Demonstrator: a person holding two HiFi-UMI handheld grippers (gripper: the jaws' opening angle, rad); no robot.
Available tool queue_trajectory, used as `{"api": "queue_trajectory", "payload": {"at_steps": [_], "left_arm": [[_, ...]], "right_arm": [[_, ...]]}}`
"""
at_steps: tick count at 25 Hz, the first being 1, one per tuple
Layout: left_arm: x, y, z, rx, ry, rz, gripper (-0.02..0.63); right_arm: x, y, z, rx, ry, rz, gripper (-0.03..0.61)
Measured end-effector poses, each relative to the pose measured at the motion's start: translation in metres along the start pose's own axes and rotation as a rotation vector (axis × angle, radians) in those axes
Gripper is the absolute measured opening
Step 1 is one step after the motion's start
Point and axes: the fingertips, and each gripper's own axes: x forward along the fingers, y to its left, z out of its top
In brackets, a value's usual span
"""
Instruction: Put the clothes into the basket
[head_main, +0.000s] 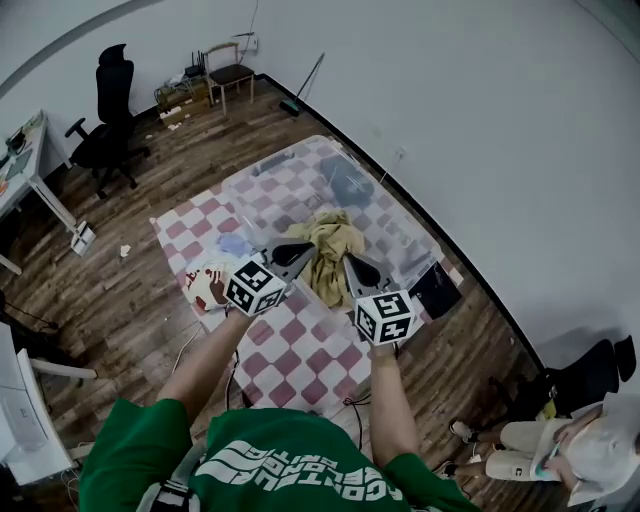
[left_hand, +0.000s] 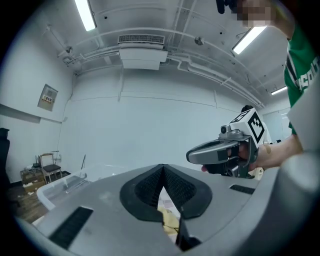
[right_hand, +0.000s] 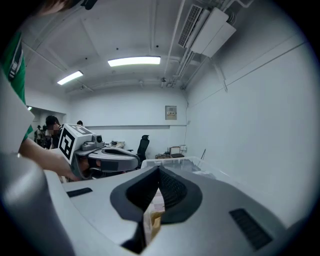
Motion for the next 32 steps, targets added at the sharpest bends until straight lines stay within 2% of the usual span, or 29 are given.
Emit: {"api": "queue_trajectory", "payload": {"at_steps": [14, 32], "left_arm": [[-0.083, -0.008, -0.054, -0.064, 0.013, 0.072, 0.003], [-0.111, -0.005, -0.067, -0.065, 0.005, 0.104, 0.003]], "right_arm": [[-0.012, 0.073, -0.062, 0.085, 0.046, 0.081, 0.009], [0.002, 0.101, -0.066, 0.085, 0.057, 0.135, 0.009]]}}
